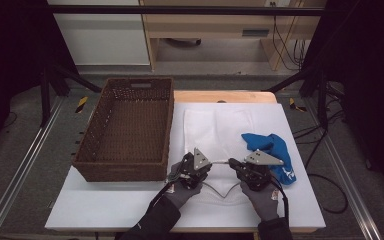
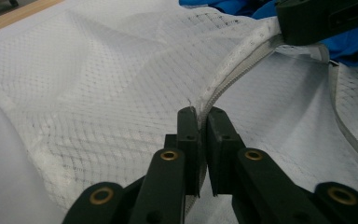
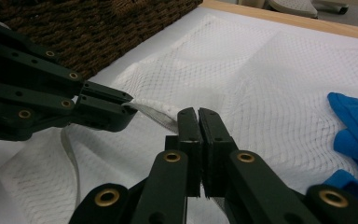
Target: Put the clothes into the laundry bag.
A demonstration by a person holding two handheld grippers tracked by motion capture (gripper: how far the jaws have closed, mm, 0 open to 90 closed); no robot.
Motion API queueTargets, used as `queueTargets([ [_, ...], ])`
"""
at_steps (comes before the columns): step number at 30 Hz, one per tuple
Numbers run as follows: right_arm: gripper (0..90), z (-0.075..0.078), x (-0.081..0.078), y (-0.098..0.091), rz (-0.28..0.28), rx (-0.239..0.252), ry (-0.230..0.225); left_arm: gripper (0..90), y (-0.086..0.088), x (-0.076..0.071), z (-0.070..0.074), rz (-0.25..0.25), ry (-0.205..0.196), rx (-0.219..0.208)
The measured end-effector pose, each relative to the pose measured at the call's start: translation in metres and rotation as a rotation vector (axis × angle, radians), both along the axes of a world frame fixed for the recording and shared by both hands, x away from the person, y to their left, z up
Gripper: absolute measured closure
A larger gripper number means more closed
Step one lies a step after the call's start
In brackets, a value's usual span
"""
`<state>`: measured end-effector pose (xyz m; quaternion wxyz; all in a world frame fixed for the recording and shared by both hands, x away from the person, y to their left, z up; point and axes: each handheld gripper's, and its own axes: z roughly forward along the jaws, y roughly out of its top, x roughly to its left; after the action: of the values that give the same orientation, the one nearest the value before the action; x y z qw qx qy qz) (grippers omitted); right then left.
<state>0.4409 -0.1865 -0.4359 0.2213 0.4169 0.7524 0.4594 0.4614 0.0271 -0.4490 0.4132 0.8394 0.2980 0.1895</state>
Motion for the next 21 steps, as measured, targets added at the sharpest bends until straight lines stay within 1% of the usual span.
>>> queueTargets([
  [2, 87.7, -0.001, 0.0, 0.0, 0.002, 0.0, 0.003, 87.6, 0.0, -0.001, 0.0, -0.003, 0.006, -0.003],
  [4, 84.9, -0.001, -0.001, 0.0, -0.002, 0.003, 0.006, 88.1, 0.001, -0.001, 0.001, -0.005, 0.012, -0.013],
  [6, 75.6, -0.001, -0.003, -0.001, -0.012, 0.004, -0.007, 88.2, 0.004, -0.001, 0.003, -0.006, 0.026, -0.039],
  [8, 70.4, -0.001, -0.01, -0.006, -0.021, 0.008, -0.016, 88.3, 0.005, -0.002, 0.006, -0.005, 0.032, -0.055],
  [11, 71.0, -0.004, -0.021, -0.013, -0.024, 0.002, -0.008, 88.3, 0.009, -0.003, 0.01, -0.006, 0.04, -0.085],
  [14, 77.8, -0.012, -0.034, -0.02, -0.013, 0.003, 0.024, 88.3, 0.011, -0.002, 0.014, 0.001, 0.043, -0.109],
  [17, 82.9, -0.027, -0.043, -0.021, 0.0, -0.04, 0.071, 88.3, 0.012, -0.002, 0.017, 0.001, 0.044, -0.13],
  [18, 83.7, -0.031, -0.044, -0.021, 0.003, -0.044, 0.083, 88.2, 0.012, -0.003, 0.018, 0.001, 0.043, -0.135],
  [19, 84.0, -0.036, -0.045, -0.021, 0.004, -0.048, 0.105, 88.3, 0.012, -0.003, 0.019, -0.002, 0.042, -0.14],
  [21, 84.3, -0.046, -0.046, -0.022, 0.0, -0.074, 0.125, 88.3, 0.012, -0.004, 0.021, -0.006, 0.039, -0.154],
])
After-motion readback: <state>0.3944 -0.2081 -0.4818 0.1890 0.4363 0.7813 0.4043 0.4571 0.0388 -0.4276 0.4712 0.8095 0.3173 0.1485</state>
